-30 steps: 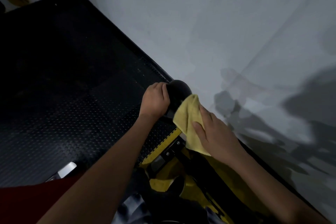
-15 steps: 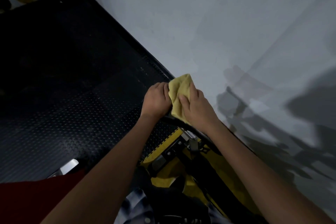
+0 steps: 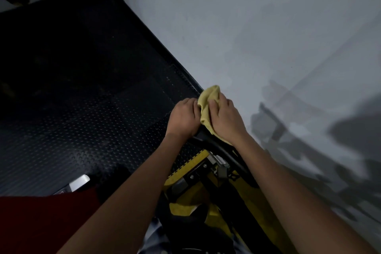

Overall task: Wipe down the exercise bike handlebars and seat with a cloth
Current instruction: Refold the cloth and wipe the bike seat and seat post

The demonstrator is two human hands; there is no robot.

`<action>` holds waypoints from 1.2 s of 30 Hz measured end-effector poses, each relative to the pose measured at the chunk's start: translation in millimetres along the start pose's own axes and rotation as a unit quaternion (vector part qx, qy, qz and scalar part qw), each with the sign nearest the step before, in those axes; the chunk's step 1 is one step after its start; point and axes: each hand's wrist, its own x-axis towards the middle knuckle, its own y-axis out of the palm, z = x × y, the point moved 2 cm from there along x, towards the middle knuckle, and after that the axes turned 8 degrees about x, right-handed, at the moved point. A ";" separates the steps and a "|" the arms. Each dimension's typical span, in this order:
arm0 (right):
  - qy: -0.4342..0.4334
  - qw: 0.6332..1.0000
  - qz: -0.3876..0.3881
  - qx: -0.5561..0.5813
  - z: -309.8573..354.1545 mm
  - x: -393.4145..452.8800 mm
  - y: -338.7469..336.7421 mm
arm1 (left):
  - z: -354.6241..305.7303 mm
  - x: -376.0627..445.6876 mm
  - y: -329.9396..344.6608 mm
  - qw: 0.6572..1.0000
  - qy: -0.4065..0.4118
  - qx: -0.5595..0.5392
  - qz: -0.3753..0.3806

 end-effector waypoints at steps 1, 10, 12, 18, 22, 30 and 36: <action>0.000 1.000 -0.002 0.001 2.3 5.2 2.3 | -1.7 -0.4 -2.1 1.000 0.002 -0.002 0.000; -0.034 0.993 0.077 -0.084 -41.7 -121.9 -33.0 | 4.5 -0.5 3.0 1.000 -0.011 -0.004 -0.015; -0.033 0.992 0.084 -0.093 -43.4 -125.4 -36.7 | 3.8 -1.2 3.0 1.000 -0.007 -0.002 -0.018; -0.013 0.998 0.005 -0.057 -10.9 -32.5 -4.7 | -0.8 -2.0 -1.7 1.000 -0.003 0.003 -0.008; -0.021 0.998 -0.034 -0.045 7.7 -6.0 5.2 | -1.2 -2.0 -5.7 1.000 -0.008 -0.005 -0.002; -0.061 0.993 0.039 -0.092 -39.9 -117.2 -26.8 | 6.2 -0.3 2.1 1.000 0.000 0.008 -0.017; -0.032 0.997 0.028 -0.069 -26.2 -56.0 -9.8 | 5.7 0.5 3.0 1.000 0.001 0.016 -0.007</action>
